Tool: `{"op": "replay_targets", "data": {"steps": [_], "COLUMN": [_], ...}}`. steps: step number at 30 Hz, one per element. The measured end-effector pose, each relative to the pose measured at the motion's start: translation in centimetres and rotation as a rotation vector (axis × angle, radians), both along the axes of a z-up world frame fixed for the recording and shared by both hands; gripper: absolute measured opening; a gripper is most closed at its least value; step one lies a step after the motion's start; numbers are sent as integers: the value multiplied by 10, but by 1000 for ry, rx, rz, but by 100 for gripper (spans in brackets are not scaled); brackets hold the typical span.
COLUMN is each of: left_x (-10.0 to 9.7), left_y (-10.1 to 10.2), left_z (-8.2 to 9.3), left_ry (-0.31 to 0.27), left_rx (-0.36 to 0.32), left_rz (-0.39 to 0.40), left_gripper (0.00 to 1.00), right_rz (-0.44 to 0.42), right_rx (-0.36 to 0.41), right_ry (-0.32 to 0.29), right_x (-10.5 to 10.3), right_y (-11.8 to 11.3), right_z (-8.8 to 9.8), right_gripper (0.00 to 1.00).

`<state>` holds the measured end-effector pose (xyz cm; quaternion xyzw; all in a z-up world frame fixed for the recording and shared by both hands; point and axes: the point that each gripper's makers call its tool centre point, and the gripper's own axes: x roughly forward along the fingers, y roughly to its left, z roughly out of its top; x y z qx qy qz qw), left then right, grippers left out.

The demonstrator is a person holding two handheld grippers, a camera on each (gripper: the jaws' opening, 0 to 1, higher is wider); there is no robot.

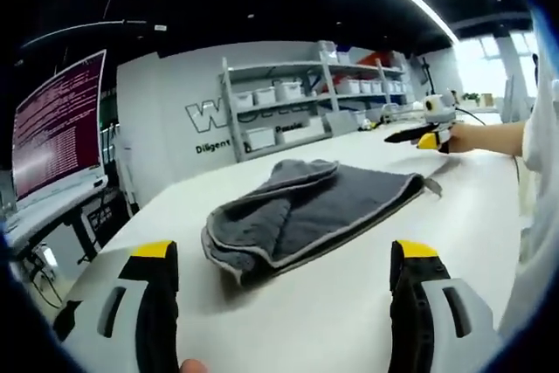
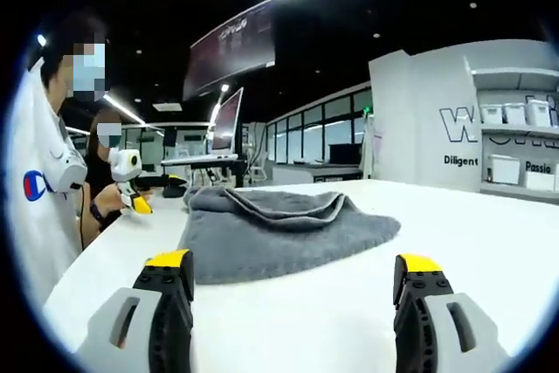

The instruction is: Open the folded towel by lifting each exposed corner and separating the folded layers until the towel lies flat within the target outline without major curled edges

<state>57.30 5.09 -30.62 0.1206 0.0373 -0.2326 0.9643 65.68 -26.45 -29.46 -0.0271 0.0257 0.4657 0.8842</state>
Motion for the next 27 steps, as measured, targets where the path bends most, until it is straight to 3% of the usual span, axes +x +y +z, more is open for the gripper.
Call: {"op": "replay_targets", "data": {"steps": [5,10,22,27], "left_x": [5,8,13,11], "left_y": [-3,-4,-11,-15], "left_z": [0,-5,-4,-4], "left_ry": [-21,-23,-27,-29], "left_rx": [-28,-10,-42,-47], "left_rz": [-32,-37,-104,-127], "left_gripper": [99,99,99,99], "right_rz": [4,15,-16,-16], "right_rx": [4,-23,-76,-143], "right_ry": [-29,-41,-52,-87], "right_x": [0,-4,4,6], "right_y": [11,20,45,61], "right_z": [14,20,23,25], "right_gripper": [96,96,95,91]}}
